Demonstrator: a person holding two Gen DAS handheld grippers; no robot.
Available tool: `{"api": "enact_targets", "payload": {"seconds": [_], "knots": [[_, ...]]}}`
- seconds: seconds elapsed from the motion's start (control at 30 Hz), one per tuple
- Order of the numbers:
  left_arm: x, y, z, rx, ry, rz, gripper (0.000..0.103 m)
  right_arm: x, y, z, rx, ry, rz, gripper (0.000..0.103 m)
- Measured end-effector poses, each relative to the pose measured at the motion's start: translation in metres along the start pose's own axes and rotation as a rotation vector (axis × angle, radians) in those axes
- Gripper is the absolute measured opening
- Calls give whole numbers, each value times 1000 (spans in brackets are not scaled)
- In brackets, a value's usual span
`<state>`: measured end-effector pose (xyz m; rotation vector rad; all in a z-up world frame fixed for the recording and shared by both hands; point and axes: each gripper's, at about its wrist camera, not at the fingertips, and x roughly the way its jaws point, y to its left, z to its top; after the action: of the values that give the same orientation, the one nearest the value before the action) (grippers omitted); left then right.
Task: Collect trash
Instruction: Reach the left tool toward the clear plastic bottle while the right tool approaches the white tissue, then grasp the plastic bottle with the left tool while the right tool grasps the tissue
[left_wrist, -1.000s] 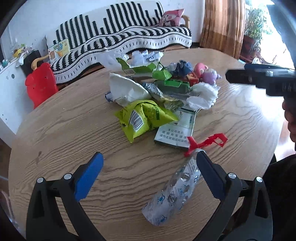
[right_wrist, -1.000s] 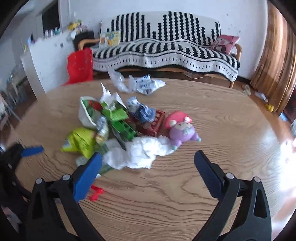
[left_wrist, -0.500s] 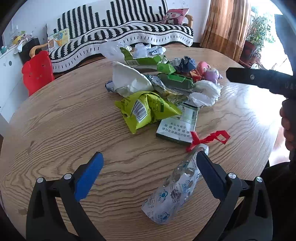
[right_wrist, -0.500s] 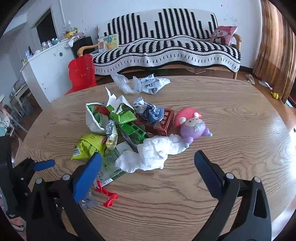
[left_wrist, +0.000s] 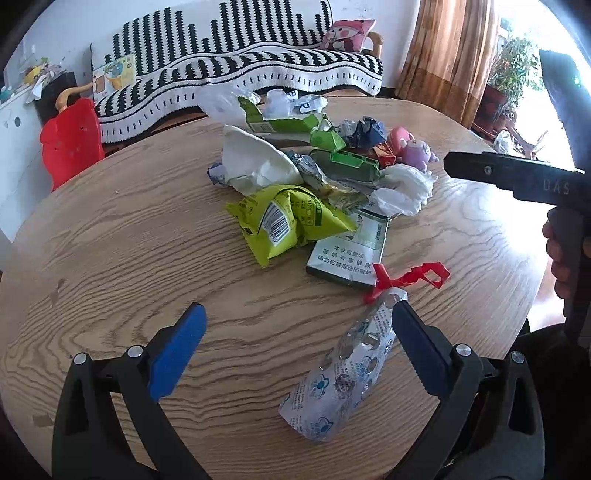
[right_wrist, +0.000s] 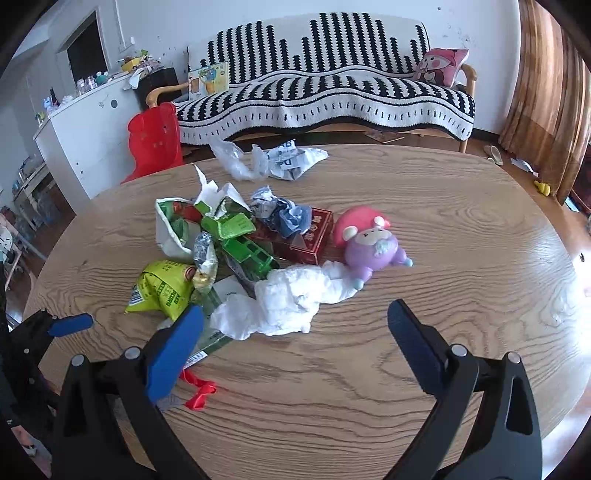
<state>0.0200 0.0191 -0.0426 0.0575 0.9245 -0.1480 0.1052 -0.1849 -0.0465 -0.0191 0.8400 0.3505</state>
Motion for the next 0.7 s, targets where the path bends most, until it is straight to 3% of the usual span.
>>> {"api": "enact_targets", "payload": {"seconds": [0.2,0.3,0.43,0.57,0.63,0.7], "knots": [[-7,-3,-2,28,-12,-20,98,-1,3,-3,-51,-3,15,96],[-11,-5,-7,72,1,-78,98,3,14,-9,-164,14,-11,96],[1,-14,-13,110,55,-100,98,22,22,-16,-278,41,-51,96],[14,-20,-14,131,99,-95,97,31,15,-9,-203,13,1,96],[22,-20,-15,129,123,-84,90,37,9,-6,-134,21,37,96],[26,-18,-15,127,139,-90,73,45,3,-1,-67,23,49,92]]}}
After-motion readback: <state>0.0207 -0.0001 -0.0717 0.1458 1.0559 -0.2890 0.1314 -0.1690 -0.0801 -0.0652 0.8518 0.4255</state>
